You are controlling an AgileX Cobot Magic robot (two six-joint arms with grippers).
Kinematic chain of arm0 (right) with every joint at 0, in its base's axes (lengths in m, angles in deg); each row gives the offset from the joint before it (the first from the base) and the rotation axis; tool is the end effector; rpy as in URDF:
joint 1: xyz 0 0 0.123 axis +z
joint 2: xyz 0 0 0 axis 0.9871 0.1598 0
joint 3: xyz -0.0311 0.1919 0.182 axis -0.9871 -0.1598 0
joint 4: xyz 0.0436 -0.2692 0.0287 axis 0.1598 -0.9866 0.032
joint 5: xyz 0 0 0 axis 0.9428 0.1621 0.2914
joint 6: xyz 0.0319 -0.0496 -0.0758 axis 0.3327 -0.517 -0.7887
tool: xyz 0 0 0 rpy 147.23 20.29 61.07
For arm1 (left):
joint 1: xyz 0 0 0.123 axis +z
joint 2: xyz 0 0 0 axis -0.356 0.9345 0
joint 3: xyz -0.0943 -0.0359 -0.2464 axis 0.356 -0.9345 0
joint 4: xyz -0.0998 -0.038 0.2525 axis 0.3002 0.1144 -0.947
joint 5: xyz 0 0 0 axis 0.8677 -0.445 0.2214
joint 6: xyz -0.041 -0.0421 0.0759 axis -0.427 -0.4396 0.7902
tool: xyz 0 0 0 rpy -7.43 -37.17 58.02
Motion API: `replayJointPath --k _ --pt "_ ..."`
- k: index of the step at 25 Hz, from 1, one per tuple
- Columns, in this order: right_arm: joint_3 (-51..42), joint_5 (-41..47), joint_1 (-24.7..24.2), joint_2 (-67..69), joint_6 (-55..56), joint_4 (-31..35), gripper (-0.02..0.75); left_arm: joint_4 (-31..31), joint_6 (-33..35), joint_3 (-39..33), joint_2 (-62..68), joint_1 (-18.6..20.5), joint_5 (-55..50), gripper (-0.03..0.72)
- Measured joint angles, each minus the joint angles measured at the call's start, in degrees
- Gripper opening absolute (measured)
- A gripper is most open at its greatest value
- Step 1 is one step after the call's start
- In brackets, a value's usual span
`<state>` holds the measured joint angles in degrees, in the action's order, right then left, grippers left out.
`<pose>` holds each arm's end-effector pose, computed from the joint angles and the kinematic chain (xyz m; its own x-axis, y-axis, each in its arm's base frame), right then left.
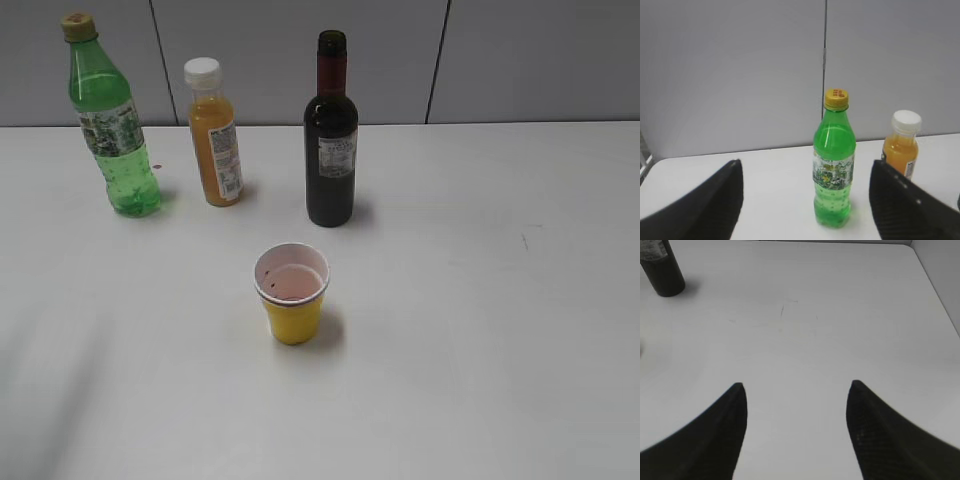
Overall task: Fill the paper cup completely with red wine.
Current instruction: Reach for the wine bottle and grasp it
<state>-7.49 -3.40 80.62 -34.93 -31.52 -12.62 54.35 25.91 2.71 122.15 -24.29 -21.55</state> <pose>0.0523 0.0056 0.2719 -0.4162 -0.0266 -0.9089 -0.0640 0.9979 0.0001 0.2115 -0.0125 0.2913 -0.1726 0.0737 -0.9822 0.0694 0.9956 0.0625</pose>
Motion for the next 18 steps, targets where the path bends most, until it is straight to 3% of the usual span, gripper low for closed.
replayJointPath --k 12,16,18 --pt "0.00 0.00 0.00 0.00 0.00 0.37 0.477 -0.39 0.05 0.00 20.12 -13.38 18.49 0.589" --pt "0.00 0.00 0.00 0.00 -0.01 0.37 0.477 -2.85 -0.75 0.00 25.31 -14.81 22.89 0.589" --pt "0.00 0.00 0.00 0.00 -0.01 0.37 0.477 -7.00 -4.08 0.00 27.23 -14.87 24.40 0.589"
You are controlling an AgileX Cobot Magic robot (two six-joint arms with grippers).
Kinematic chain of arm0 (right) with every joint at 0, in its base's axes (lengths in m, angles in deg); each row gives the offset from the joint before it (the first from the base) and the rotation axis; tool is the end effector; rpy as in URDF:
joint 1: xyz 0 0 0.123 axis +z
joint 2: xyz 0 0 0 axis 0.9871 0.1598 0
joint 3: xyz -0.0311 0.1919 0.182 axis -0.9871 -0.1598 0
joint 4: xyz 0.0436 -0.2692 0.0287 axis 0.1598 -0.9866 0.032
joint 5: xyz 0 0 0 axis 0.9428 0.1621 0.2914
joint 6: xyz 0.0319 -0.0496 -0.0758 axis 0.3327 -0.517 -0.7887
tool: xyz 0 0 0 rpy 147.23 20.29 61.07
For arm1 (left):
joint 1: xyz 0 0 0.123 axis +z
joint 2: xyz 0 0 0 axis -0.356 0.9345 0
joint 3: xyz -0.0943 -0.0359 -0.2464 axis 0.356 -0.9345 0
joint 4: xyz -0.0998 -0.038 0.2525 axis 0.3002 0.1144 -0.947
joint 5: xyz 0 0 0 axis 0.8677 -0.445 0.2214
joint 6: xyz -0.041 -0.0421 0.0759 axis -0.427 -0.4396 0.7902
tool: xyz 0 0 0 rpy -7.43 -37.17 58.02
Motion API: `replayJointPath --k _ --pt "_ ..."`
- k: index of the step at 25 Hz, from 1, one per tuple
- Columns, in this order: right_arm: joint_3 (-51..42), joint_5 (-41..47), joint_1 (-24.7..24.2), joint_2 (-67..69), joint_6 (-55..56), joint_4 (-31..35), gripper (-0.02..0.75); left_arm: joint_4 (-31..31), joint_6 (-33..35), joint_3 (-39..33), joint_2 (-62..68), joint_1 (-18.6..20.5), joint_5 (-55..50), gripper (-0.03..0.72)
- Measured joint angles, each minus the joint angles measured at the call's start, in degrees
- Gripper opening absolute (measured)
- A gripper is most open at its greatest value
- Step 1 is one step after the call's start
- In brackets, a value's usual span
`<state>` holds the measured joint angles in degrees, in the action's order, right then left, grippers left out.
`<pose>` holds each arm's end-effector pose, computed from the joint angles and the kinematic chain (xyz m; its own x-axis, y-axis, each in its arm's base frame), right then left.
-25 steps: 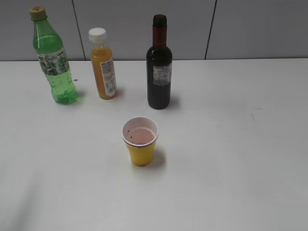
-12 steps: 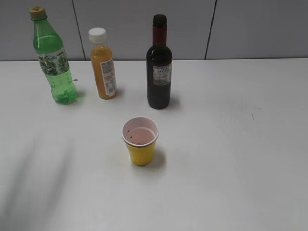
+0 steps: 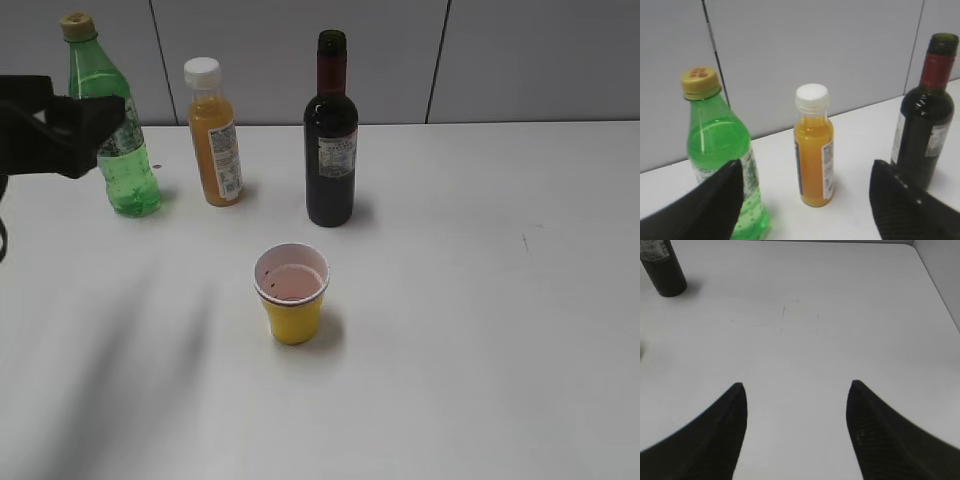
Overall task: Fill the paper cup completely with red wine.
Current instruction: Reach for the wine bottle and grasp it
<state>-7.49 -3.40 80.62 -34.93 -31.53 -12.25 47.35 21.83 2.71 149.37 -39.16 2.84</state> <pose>0.0523 0.0061 0.2720 -0.4161 -0.0230 -0.9090 -0.0673 0.9977 0.0056 0.2693 -0.0862 0.2124 -0.1785 0.1854 -0.9663 0.3119 0.9421 0.1232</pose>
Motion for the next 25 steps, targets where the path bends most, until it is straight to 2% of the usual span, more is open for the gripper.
replayJointPath --k 4,7,12,16,20,25 --pt "0.00 0.00 0.00 0.00 0.00 0.05 0.477 -13.74 -12.08 0.04 4.34 1.05 4.73 0.589" --pt "0.00 0.00 0.00 0.00 0.00 0.05 0.477 -24.34 -20.61 0.04 8.43 3.04 13.53 0.589" --pt "0.00 -0.06 0.00 0.00 0.00 0.05 0.477 -38.00 -28.55 1.78 16.71 6.78 23.24 0.589" --pt "0.00 -0.06 0.00 0.00 0.00 0.05 0.477 -42.10 -29.80 5.53 22.34 7.49 25.05 0.599" --pt "0.00 -0.06 0.00 0.00 0.00 0.05 0.477 -44.69 -30.11 10.80 27.72 7.49 25.65 0.664" --pt "0.00 -0.06 0.00 0.00 0.00 0.22 0.477 -47.27 -30.17 16.50 33.45 6.10 27.12 0.690"
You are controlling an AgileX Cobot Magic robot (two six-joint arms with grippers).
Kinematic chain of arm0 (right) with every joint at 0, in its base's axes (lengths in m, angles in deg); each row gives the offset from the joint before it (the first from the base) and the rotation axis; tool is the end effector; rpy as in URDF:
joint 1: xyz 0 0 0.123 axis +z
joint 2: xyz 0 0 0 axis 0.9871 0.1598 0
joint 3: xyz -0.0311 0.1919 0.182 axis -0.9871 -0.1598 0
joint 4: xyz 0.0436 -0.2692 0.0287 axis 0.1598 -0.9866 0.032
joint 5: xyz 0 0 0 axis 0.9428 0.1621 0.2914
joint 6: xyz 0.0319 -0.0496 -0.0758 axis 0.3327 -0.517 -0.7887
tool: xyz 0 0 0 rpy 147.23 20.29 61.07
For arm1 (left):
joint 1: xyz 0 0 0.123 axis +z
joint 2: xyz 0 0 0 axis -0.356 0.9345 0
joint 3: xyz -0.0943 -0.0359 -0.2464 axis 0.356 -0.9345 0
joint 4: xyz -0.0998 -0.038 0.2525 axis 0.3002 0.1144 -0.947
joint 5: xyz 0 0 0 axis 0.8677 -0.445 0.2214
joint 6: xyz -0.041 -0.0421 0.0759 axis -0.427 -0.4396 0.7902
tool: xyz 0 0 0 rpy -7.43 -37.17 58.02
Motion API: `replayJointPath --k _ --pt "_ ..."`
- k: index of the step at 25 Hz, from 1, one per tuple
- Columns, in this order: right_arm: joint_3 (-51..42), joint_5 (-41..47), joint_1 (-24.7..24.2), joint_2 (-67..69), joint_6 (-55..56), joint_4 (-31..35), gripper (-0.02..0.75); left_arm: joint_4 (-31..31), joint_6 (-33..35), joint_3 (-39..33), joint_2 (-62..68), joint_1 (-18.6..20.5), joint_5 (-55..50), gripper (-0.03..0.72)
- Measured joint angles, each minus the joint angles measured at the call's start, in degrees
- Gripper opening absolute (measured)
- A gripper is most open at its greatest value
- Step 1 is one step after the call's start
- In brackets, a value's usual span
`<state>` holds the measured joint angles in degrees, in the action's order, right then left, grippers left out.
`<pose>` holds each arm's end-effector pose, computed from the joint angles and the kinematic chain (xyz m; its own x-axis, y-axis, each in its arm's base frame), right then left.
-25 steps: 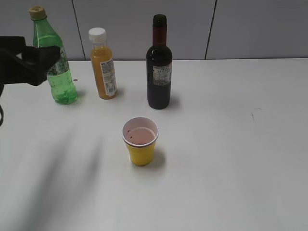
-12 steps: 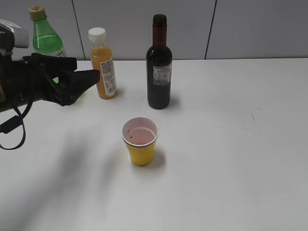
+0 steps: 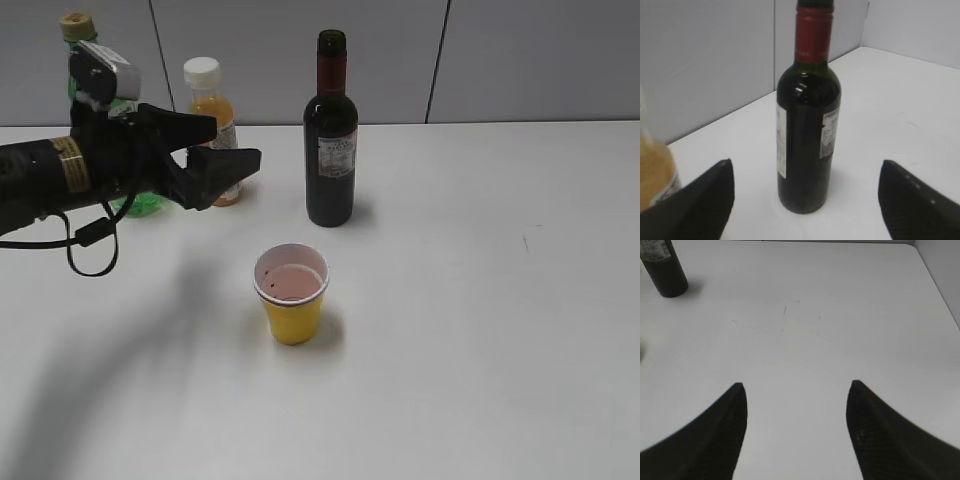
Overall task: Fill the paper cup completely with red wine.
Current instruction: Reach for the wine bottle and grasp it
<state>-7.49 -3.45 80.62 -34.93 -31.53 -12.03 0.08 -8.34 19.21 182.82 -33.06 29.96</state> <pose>0.0523 0.0064 0.2720 -0.4153 -0.0206 -0.9095 -0.0691 0.9976 0.0089 0.3463 -0.1280 0.1352 -0.0731 0.1714 -0.9825 0.7214 0.6893 0.0666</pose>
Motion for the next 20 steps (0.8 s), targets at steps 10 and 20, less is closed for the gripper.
replayJointPath --k 10,20 --pt "0.00 0.00 0.00 0.00 0.00 0.07 0.477 -0.22 0.00 12.52 11.54 -4.50 -0.98 0.692" --pt "0.00 0.00 0.00 0.00 -0.05 0.13 0.477 2.50 -0.22 18.99 17.81 -7.02 -2.57 0.692"
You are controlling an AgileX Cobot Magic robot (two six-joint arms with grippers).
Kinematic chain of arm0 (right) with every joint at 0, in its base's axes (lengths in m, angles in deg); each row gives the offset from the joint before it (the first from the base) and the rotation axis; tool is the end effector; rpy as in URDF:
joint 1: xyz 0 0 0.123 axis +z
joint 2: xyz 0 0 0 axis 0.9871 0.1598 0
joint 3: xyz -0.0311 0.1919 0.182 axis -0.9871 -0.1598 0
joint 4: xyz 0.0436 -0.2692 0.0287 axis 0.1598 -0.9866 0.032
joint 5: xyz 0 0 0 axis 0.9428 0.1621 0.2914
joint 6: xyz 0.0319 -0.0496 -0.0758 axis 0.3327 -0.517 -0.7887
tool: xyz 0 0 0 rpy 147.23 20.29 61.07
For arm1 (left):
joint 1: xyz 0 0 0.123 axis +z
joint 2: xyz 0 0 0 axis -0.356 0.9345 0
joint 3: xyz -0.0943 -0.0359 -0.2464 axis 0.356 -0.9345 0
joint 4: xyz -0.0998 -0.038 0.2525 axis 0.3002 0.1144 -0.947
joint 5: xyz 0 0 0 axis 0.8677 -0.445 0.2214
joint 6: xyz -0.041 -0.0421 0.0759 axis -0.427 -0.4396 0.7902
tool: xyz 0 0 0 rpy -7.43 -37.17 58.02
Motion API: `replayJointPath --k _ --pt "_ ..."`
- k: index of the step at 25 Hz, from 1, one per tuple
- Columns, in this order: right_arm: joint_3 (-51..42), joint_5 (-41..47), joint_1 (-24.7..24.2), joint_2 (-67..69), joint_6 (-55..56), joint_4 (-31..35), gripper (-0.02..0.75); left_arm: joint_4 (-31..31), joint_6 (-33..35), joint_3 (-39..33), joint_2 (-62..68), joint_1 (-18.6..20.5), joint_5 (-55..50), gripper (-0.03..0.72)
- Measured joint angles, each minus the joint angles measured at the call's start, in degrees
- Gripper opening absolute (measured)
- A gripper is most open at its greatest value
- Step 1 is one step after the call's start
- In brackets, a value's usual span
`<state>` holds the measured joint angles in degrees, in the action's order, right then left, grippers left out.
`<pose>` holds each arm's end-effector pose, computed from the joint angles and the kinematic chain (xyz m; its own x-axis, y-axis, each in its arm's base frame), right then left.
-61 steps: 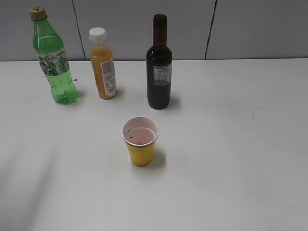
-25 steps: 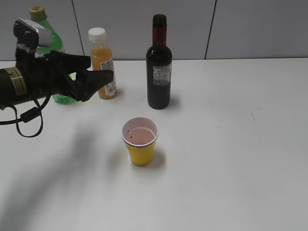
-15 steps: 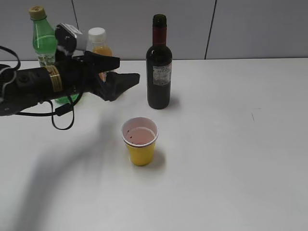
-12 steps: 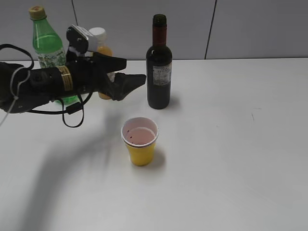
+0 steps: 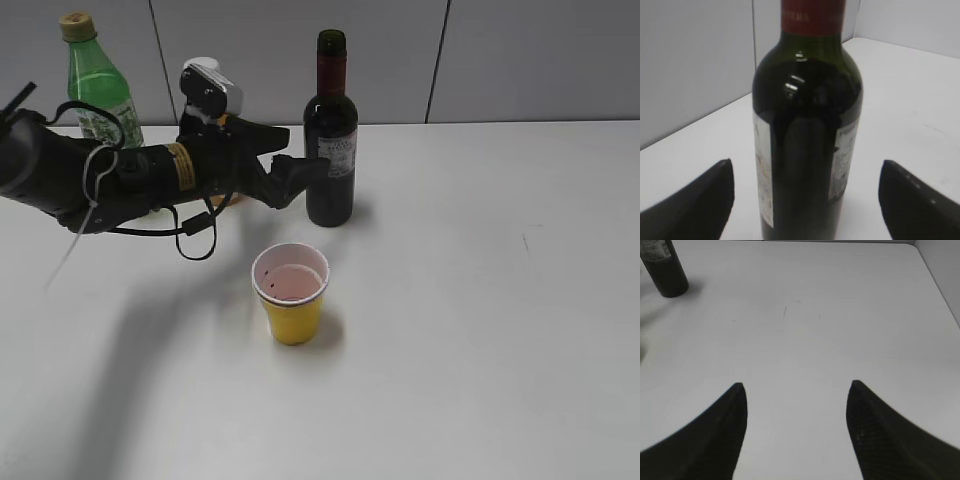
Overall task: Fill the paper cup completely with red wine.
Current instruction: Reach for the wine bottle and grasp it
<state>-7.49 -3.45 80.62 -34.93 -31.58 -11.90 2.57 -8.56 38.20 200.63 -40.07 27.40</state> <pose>0.0523 0.0066 0.2721 -0.4152 -0.0202 -0.9095 -0.0705 0.9975 0.0101 0.4004 -0.1901 0.0918 -0.0760 0.1764 -0.9814 0.7680 0.6380 0.0553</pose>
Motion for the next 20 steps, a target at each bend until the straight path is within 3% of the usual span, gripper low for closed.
replayJointPath --k 20 --pt "0.00 0.05 0.00 0.00 0.00 0.11 0.468 0.40 -3.26 11.67 8.18 -2.85 -1.27 0.671"
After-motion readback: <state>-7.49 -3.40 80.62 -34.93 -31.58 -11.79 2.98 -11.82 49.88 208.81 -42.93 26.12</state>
